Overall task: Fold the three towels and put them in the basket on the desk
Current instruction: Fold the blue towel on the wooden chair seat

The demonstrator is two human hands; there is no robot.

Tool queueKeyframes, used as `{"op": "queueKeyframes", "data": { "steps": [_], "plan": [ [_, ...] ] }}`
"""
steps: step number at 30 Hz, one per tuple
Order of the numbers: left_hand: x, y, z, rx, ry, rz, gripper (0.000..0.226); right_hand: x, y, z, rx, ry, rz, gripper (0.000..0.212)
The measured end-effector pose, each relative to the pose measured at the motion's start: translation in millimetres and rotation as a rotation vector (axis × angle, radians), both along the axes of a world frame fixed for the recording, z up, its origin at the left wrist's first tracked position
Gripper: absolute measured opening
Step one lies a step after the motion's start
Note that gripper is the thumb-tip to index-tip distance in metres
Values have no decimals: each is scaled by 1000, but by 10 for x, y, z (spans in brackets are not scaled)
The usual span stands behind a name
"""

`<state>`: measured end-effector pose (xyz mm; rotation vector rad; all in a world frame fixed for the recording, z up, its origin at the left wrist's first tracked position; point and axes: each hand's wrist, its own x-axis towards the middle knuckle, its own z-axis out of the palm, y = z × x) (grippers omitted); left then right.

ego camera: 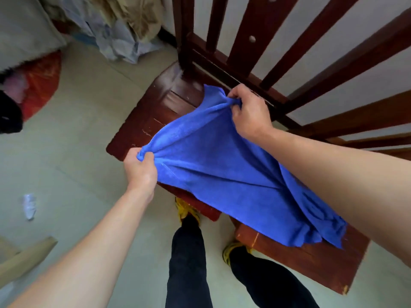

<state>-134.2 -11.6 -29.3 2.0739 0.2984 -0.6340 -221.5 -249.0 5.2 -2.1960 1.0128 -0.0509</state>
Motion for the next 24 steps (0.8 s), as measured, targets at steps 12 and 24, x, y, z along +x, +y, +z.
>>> {"op": "queueKeyframes", "data": {
  "steps": [12, 24],
  "plan": [
    [1202, -141, -476, 378, 62, -289, 22, 1107, 6, -807, 158, 367, 231, 55],
    [101, -825, 117, 195, -166, -909, 26, -1185, -211, -285, 94, 419, -268, 33]
  ]
}}
